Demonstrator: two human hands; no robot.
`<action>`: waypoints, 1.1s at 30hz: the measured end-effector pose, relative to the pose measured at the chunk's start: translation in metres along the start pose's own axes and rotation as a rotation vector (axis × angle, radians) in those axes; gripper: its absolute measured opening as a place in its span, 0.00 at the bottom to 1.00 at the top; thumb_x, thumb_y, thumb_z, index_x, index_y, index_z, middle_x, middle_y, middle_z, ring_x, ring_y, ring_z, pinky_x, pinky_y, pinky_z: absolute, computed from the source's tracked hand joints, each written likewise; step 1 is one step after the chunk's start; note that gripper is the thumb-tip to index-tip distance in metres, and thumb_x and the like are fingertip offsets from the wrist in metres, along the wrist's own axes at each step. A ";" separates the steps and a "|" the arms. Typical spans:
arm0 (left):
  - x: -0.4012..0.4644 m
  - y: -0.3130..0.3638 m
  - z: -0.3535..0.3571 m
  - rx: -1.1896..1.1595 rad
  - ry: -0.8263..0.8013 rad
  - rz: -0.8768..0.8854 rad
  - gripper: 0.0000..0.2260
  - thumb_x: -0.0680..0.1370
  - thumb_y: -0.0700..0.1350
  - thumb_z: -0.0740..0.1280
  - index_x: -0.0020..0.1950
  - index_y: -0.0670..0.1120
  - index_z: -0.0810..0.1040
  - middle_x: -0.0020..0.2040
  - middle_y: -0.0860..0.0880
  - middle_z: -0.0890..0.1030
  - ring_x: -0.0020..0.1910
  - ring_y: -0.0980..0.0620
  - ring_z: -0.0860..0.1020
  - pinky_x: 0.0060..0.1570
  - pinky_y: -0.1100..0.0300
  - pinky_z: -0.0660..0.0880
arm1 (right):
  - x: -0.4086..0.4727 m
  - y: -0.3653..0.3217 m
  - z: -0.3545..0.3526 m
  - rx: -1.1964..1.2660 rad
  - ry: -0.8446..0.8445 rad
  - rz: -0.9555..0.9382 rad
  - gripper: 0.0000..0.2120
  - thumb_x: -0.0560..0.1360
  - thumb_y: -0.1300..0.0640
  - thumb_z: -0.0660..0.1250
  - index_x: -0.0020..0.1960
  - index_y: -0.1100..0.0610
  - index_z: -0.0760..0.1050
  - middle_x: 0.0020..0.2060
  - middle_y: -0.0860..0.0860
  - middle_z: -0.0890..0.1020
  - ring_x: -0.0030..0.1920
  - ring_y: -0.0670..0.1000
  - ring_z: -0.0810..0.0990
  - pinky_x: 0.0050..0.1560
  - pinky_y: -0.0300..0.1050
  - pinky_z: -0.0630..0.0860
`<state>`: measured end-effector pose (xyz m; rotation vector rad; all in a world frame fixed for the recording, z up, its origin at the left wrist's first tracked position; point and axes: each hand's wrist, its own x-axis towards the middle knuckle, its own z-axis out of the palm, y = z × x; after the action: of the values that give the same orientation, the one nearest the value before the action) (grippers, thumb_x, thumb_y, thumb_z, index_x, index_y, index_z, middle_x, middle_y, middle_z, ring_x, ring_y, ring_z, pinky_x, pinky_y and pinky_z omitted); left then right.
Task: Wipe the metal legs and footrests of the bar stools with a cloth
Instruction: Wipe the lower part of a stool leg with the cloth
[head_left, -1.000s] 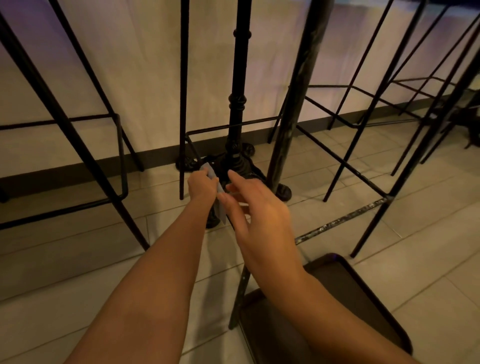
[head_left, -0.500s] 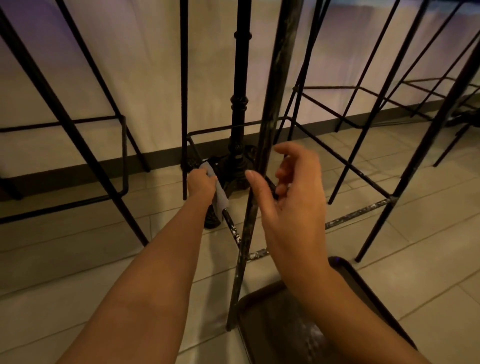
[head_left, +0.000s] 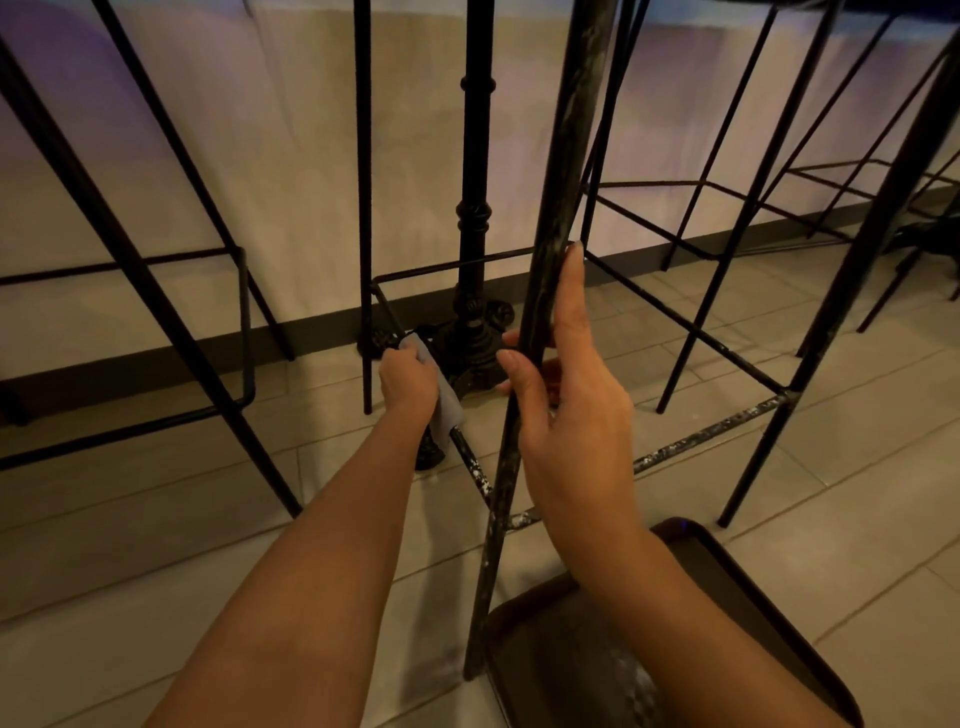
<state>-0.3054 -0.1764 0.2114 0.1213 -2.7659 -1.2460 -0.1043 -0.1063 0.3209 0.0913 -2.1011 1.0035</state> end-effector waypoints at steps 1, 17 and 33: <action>-0.001 0.001 0.000 -0.009 0.007 -0.007 0.11 0.79 0.41 0.59 0.57 0.36 0.74 0.55 0.38 0.75 0.52 0.43 0.76 0.44 0.64 0.67 | 0.000 0.000 0.000 0.000 0.010 -0.008 0.33 0.77 0.59 0.61 0.72 0.51 0.42 0.53 0.54 0.80 0.47 0.47 0.79 0.55 0.32 0.72; -0.010 0.001 0.005 -0.034 0.113 0.030 0.11 0.79 0.40 0.61 0.58 0.37 0.76 0.55 0.39 0.76 0.53 0.44 0.76 0.45 0.64 0.68 | 0.001 0.000 0.000 -0.004 0.011 -0.031 0.34 0.76 0.63 0.62 0.73 0.55 0.44 0.53 0.54 0.79 0.48 0.48 0.79 0.53 0.43 0.75; -0.049 -0.004 0.000 -0.097 0.066 0.055 0.08 0.78 0.40 0.62 0.47 0.37 0.78 0.47 0.39 0.79 0.46 0.45 0.78 0.42 0.61 0.73 | -0.001 0.000 0.002 -0.006 0.052 -0.020 0.33 0.77 0.63 0.62 0.73 0.52 0.45 0.48 0.54 0.80 0.45 0.46 0.79 0.52 0.41 0.76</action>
<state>-0.2570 -0.1733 0.2053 0.0759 -2.6289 -1.3343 -0.1045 -0.1080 0.3193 0.0820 -2.0526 0.9777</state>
